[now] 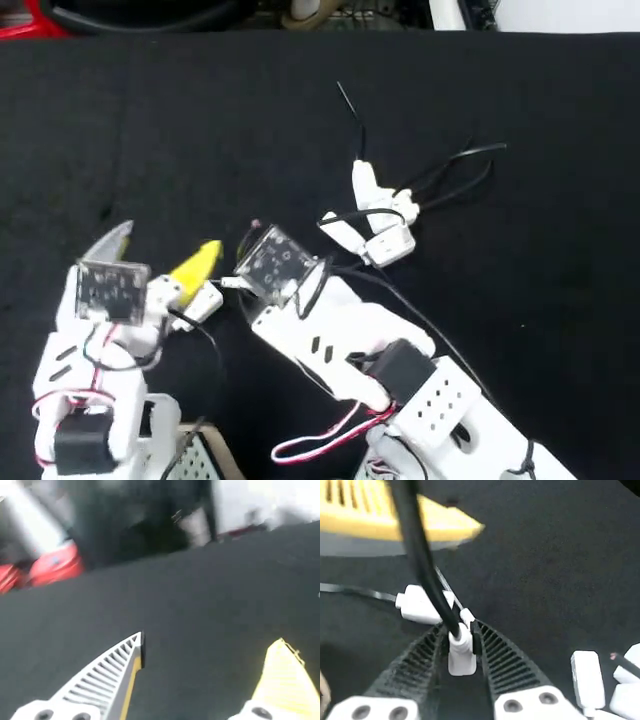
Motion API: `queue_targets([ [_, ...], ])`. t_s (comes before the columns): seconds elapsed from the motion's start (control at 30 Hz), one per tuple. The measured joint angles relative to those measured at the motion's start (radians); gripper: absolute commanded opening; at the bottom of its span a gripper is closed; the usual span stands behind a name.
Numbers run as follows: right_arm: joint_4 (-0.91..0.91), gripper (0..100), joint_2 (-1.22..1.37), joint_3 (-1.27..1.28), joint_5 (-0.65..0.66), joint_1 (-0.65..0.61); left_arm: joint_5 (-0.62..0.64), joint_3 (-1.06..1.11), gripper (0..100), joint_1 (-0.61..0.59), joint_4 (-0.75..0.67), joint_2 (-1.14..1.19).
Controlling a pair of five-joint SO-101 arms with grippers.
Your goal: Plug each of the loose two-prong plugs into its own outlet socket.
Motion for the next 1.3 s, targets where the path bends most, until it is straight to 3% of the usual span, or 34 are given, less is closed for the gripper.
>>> queue_targets([
  [0.2, -0.368, 1.1, 0.184, 0.146, -0.18, -0.023, -0.091, 0.153, 38, -0.288, 0.0, 0.002],
  [0.3, -0.582, 1.1, 0.327, 0.155, -0.196, -0.071, -0.097, 0.238, 38, -0.361, 0.0, 0.002],
  [0.4, -0.669, 1.1, 0.471, 0.15, -0.238, -0.1, -0.1, 0.305, 38, -0.387, 0.0, 0.009],
  [0.67, -0.707, 1.1, 0.801, 0.003, -0.265, -0.127, -0.1, 0.358, 38, -0.4, 0.0, 0.012],
  [1.1, -0.707, 1.1, 0.85, -0.064, -0.269, -0.103, -0.143, 0.391, 38, -0.4, -0.002, 0.014],
  [1.3, -0.707, 1.1, 0.947, -0.14, -0.365, -0.086, -0.146, 0.391, 38, -0.4, -0.002, 0.014],
])
